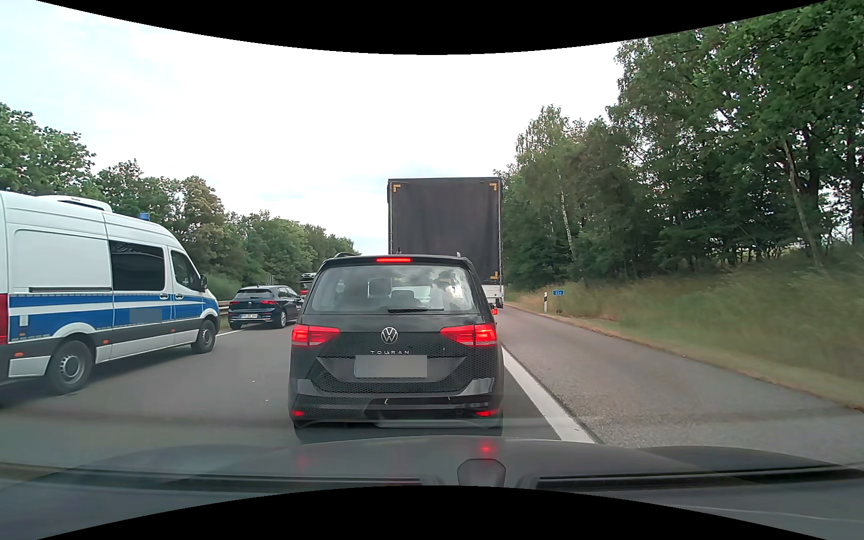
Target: Follow the waypoints while adhering to traffic rules and regulations
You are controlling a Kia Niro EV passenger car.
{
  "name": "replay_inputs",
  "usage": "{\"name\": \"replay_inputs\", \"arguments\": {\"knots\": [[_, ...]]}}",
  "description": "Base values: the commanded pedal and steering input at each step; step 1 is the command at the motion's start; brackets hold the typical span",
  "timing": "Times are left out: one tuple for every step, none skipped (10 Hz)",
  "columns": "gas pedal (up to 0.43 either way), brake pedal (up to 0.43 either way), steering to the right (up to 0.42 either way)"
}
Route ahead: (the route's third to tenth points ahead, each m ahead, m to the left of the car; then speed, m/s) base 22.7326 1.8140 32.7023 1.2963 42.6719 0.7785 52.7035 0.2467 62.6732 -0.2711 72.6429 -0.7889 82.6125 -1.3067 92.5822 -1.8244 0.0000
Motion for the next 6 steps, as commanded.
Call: {"name": "replay_inputs", "arguments": {"knots": [[0.0, 0.244, 0.0], [0.0, 0.244, 0.0], [0.0, 0.244, 0.0], [0.0, 0.244, 0.0], [0.0, 0.244, 0.0], [0.0, 0.244, 0.0]]}}
